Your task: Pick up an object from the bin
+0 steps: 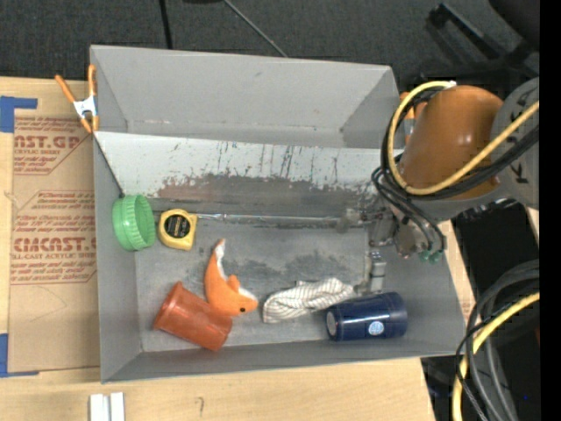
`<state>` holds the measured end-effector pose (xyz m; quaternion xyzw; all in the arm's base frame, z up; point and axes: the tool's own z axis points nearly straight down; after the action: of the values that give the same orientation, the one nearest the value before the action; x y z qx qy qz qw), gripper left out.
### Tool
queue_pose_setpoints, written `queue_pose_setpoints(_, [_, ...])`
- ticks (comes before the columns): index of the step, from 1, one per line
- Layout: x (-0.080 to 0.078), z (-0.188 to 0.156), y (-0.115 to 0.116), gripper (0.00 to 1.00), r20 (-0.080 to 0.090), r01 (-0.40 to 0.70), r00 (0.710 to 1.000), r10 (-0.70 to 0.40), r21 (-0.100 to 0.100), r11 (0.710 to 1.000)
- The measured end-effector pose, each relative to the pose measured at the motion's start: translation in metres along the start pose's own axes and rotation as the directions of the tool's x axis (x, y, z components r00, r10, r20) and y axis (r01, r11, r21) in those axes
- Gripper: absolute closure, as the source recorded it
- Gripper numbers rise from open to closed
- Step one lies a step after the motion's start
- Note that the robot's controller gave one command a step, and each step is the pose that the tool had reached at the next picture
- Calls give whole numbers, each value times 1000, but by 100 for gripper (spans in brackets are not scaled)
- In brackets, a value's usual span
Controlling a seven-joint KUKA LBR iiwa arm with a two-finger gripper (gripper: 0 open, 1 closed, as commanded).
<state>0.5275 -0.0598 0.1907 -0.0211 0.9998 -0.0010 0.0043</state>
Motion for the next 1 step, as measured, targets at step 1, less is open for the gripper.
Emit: queue_pose_setpoints(1, [7, 73, 8, 0, -2, 119, 993, -119, -3, 993])
